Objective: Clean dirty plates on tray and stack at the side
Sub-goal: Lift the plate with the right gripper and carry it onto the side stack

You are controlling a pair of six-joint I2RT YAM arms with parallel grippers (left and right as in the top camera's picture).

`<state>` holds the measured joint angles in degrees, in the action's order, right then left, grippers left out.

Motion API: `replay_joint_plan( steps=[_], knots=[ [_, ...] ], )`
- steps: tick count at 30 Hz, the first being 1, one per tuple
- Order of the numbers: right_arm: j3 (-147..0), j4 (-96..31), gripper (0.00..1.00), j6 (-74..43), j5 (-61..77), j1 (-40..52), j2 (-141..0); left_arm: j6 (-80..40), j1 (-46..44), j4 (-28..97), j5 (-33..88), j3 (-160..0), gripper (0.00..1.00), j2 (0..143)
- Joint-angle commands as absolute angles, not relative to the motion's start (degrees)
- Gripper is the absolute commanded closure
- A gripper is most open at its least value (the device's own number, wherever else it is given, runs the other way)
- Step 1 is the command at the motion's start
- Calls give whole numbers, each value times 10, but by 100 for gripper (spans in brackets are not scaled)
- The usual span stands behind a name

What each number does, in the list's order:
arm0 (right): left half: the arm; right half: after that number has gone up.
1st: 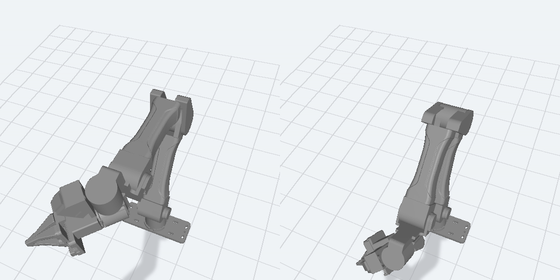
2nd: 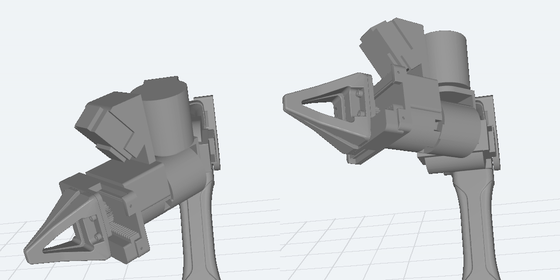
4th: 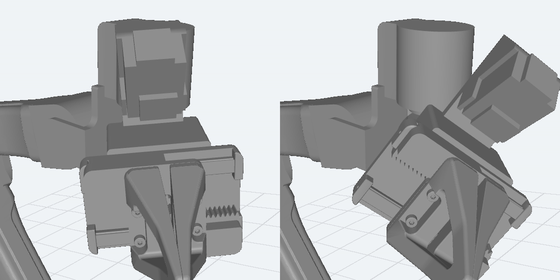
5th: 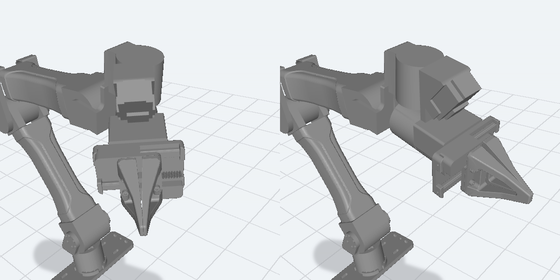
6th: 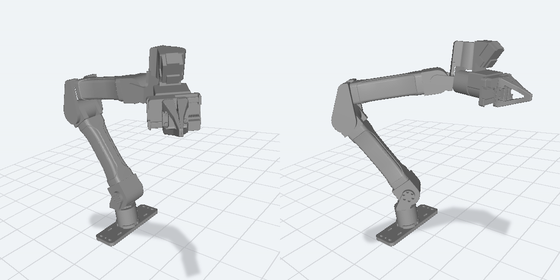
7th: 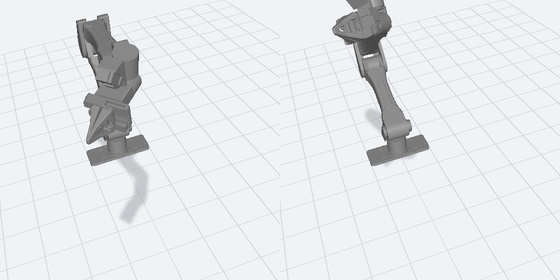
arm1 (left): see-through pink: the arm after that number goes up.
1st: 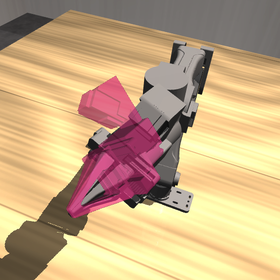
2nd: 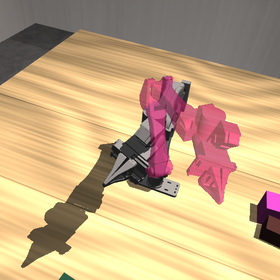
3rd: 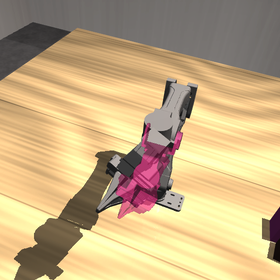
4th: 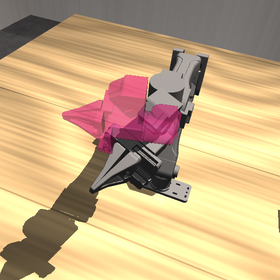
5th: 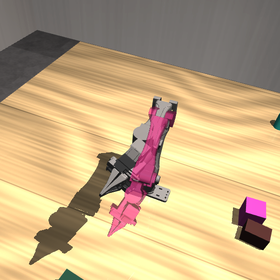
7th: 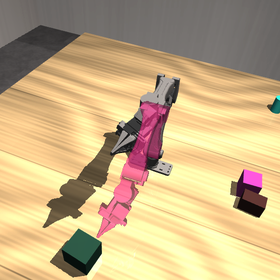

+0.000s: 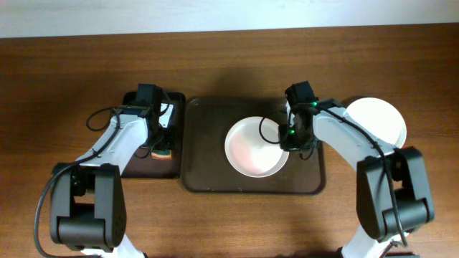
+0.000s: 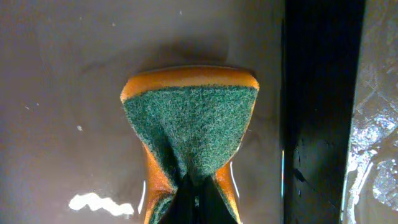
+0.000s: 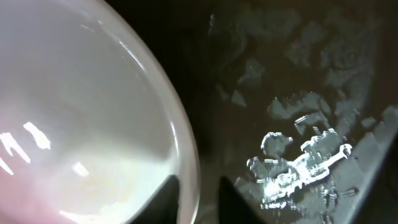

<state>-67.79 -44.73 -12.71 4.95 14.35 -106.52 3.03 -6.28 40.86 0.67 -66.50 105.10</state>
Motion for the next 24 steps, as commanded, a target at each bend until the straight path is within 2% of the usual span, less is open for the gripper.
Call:
replay_joint_plan(
  steps=[1, 2, 3, 5, 6, 7, 8, 9, 18, 24],
  knots=[
    [-674, -433, 64, -124, 54, 146, -1092, 30, -62, 408, 17, -656, 100, 1036],
    [-674, -427, 57, -124, 66, 146, -1097, 30, -62, 408, 17, -656, 100, 1036],
    [-674, -424, 41, -124, 83, 146, -1097, 30, -62, 408, 17, -656, 99, 1036],
    [-674, -420, 36, -124, 93, 146, -1097, 30, -62, 408, 17, -656, 100, 1036],
    [-674, -418, 45, -124, 95, 146, -1097, 30, -62, 408, 18, -656, 100, 1036],
    [-674, -418, 64, -124, 95, 146, -1097, 30, -62, 408, 18, -656, 100, 1036],
    [-674, -417, 91, -124, 95, 146, -1097, 30, -62, 408, 18, -656, 100, 1036],
    [-674, -417, 96, -124, 97, 146, -1097, 30, -62, 408, 18, -656, 100, 1036],
    [-712, -443, 96, -124, 95, 146, -1047, 30, -62, 410, 18, -656, 100, 1036],
    [-721, -453, 96, -115, 14, 146, -967, 30, -62, 410, 18, -656, 98, 1036]
  ],
)
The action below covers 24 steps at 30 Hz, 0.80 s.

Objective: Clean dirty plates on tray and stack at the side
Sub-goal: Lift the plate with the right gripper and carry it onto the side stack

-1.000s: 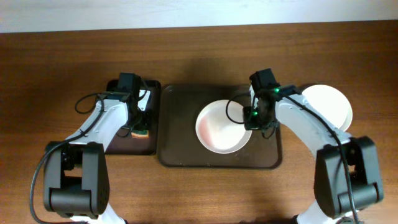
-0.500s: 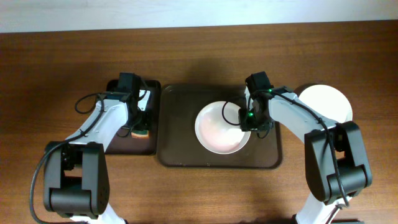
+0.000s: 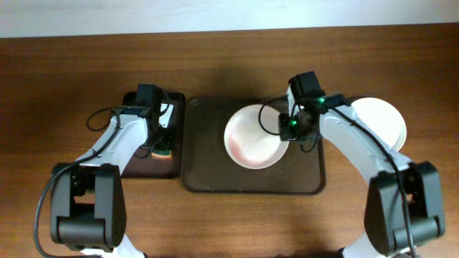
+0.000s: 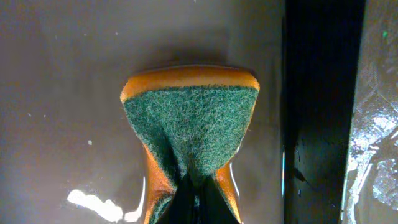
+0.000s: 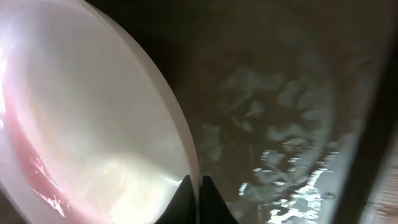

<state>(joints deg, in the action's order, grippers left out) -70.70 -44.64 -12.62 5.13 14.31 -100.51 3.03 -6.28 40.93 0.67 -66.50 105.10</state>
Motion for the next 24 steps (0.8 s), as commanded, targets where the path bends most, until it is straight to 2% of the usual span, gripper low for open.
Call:
replay_joint_plan(
  steps=[1, 5, 6, 9, 21, 24],
  knots=[
    [-722, -457, 96, -109, 11, 146, -955, 30, -62, 410, 18, -656, 98, 1036],
    [-723, -456, 96, -109, -86, 154, -907, 30, -62, 410, 18, -656, 91, 1036],
    [-723, -456, 96, -102, -143, 165, -896, 30, -62, 409, 18, -656, 85, 1036],
    [-723, -456, 96, -96, -277, 216, -891, 30, -62, 406, 18, -656, 83, 1036],
    [-723, -401, 96, -96, -643, 378, -891, 31, -62, 406, 17, -656, 81, 1036],
    [-723, -392, 96, -92, -677, 395, -891, 30, -62, 406, 18, -656, 81, 1036]
  ],
)
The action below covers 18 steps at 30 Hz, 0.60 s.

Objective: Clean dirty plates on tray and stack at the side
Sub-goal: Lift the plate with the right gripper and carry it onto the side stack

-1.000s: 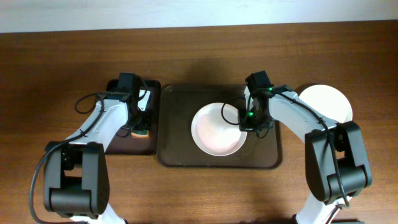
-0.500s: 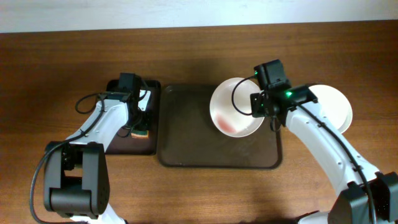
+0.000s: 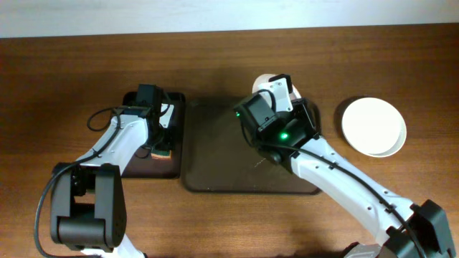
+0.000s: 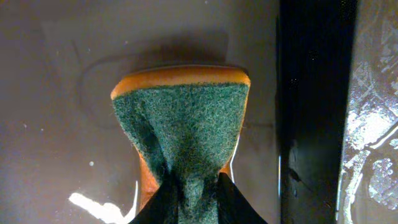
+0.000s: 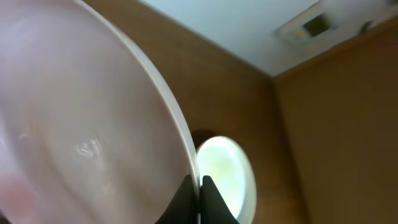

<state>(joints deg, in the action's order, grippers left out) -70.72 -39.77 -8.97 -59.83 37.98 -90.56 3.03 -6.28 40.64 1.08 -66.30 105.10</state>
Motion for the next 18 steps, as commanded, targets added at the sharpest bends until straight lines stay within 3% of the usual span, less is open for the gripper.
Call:
replay_joint_plan(
  steps=[1, 7, 10, 14, 18],
  knots=[
    [-723, -392, 96, -92, -679, 398, -891, 30, -62, 406, 18, -656, 81, 1036],
    [-723, -385, 96, -102, -681, 397, -891, 30, -62, 406, 18, -656, 80, 1036],
    [-723, -388, 96, -152, -550, 353, -891, 30, -62, 406, 18, -656, 80, 1036],
    [-723, -412, 96, -235, -338, 206, -891, 30, -62, 406, 17, -656, 79, 1036],
    [-722, -418, 96, -235, -145, 13, -895, 30, -62, 406, 18, -656, 78, 1036]
  ],
)
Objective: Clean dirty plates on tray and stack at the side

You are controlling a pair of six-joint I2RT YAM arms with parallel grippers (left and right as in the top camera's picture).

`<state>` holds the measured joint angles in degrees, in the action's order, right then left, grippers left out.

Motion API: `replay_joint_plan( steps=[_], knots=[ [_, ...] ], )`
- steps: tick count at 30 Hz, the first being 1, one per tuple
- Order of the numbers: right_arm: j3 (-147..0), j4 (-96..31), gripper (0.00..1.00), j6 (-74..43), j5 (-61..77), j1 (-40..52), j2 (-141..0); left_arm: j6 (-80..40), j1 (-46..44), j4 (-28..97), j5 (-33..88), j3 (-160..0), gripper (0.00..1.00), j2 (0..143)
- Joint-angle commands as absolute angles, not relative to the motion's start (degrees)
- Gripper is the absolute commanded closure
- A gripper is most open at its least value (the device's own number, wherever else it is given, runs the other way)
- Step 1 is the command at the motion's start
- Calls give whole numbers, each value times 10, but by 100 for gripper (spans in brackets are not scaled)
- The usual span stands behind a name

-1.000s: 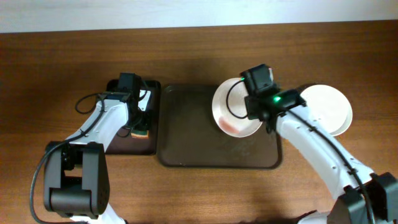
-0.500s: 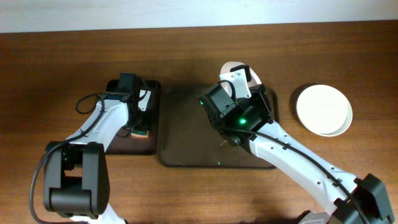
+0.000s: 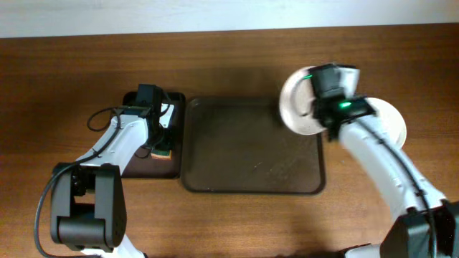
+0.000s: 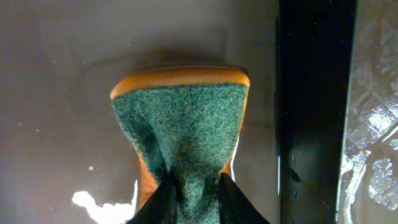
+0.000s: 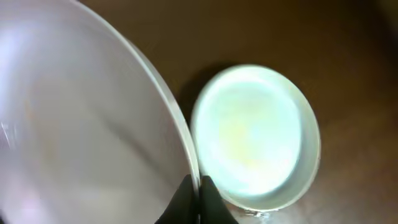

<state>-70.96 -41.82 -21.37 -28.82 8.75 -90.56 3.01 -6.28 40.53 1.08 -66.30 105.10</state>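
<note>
My right gripper (image 5: 196, 190) is shut on the rim of a white plate (image 5: 81, 124), held up in the air and tilted over the right edge of the dark tray (image 3: 251, 154); overhead the held plate (image 3: 297, 107) shows edge-tilted beside the right arm. Another white plate (image 5: 255, 137) lies on the wooden table to the right, seen also as the plate on the table (image 3: 391, 129). My left gripper (image 4: 191, 199) is shut on the green-and-orange sponge (image 4: 180, 130), which rests on the small dark tray (image 3: 140, 168) at the left.
The big tray holds only wet streaks (image 3: 283, 168). A black raised rim (image 4: 314, 112) separates the sponge tray from the wet big tray. Brown tabletop (image 3: 229, 222) surrounds both trays; a pale wall edge runs along the top.
My right gripper has moved rightward with the plate, from above the tray's upper middle to over its right edge, close to the plate on the table. The left gripper and sponge have not moved.
The plate lay on the big tray with my right gripper at its right rim. Then the gripper was shut on the rim. Later the plate was up off the tray, and now it hangs near the plate at the side. My left gripper held the sponge throughout.
</note>
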Motion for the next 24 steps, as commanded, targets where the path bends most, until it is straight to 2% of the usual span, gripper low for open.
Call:
replay_joint_plan(
  steps=[1, 5, 9, 13, 14, 15, 16, 17, 19, 20, 21, 22, 24],
  knots=[
    [-722, -424, 96, -235, -123, -31, -900, 30, -62, 406, 18, -656, 78, 1036],
    [-721, -447, 96, -235, -70, -188, -939, 30, -62, 406, 18, -656, 77, 1036],
    [-719, -448, 96, -235, -31, -294, -985, 30, -62, 406, 18, -656, 78, 1036],
    [-719, -448, 95, -234, -30, -312, -1012, 30, -62, 406, 18, -656, 77, 1036],
    [-719, -448, 85, -235, -29, -311, -1012, 30, -62, 406, 18, -656, 77, 1036],
    [-719, -447, 69, -235, -15, -312, -1012, 30, -62, 406, 17, -656, 77, 1036],
    [-719, -446, 59, -234, 1, -312, -1012, 30, -62, 406, 18, -656, 77, 1036],
    [-719, -446, 55, -231, 21, -311, -1012, 30, -62, 406, 18, -656, 76, 1036],
    [-719, -446, 53, -187, 112, -311, -1012, 30, -63, 406, 18, -656, 77, 1036],
    [-719, -449, 52, -169, 158, -310, -1012, 30, -64, 406, 18, -656, 80, 1036],
    [-719, -451, 52, -153, 190, -302, -1012, 25, -65, 406, 18, -656, 92, 1036],
    [-719, -450, 51, -152, 198, -293, -1012, 8, -63, 404, 18, -658, 94, 1035],
    [-720, -450, 49, -135, 197, -258, -1012, -23, -54, 399, 18, -661, 87, 1032]
  ],
)
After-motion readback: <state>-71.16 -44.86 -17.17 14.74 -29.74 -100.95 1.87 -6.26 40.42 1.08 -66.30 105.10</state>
